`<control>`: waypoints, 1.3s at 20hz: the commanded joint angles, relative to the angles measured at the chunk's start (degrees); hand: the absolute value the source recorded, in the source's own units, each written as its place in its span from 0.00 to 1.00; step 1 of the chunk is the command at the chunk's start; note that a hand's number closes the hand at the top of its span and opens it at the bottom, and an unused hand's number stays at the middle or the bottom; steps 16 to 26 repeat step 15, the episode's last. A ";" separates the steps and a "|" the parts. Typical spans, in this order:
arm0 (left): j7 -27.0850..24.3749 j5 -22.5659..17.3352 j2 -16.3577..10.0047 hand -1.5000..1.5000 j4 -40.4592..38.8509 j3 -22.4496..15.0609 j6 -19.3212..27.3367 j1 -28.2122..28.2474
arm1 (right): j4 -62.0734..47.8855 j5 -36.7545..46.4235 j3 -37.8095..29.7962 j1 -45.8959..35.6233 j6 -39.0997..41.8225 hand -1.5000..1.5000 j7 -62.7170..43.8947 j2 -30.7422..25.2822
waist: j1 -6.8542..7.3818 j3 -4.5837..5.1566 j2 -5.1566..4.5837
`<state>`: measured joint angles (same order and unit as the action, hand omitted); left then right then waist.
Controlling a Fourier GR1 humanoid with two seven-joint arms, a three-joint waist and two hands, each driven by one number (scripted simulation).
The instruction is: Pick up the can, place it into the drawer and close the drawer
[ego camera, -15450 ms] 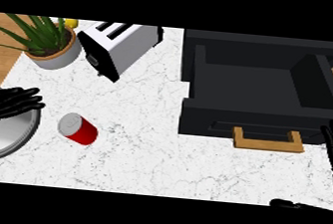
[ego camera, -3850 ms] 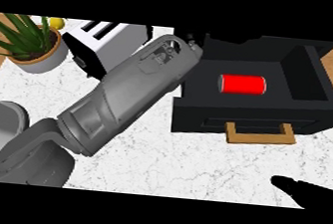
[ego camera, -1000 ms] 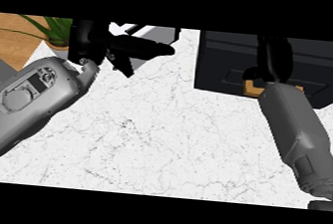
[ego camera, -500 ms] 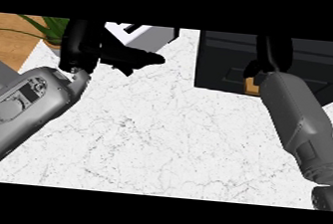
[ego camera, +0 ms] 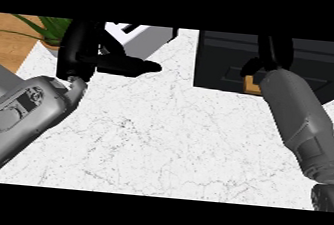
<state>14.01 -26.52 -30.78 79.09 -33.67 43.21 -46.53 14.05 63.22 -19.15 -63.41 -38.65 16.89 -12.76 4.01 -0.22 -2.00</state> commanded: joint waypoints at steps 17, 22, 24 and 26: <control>-2.37 1.28 -2.05 0.00 2.71 4.45 -1.42 7.33 | 3.24 -24.81 -19.22 -4.11 12.22 0.00 14.04 6.61 | -1.74 0.15 1.21; -2.37 1.28 -2.05 0.00 2.71 4.45 -1.42 7.33 | 3.24 -24.81 -19.22 -4.11 12.22 0.00 14.04 6.61 | -1.74 0.15 1.21; -2.37 1.28 -2.05 0.00 2.71 4.45 -1.42 7.33 | 3.24 -24.81 -19.22 -4.11 12.22 0.00 14.04 6.61 | -1.74 0.15 1.21; -2.37 1.28 -2.05 0.00 2.71 4.45 -1.42 7.33 | 3.24 -24.81 -19.22 -4.11 12.22 0.00 14.04 6.61 | -1.74 0.15 1.21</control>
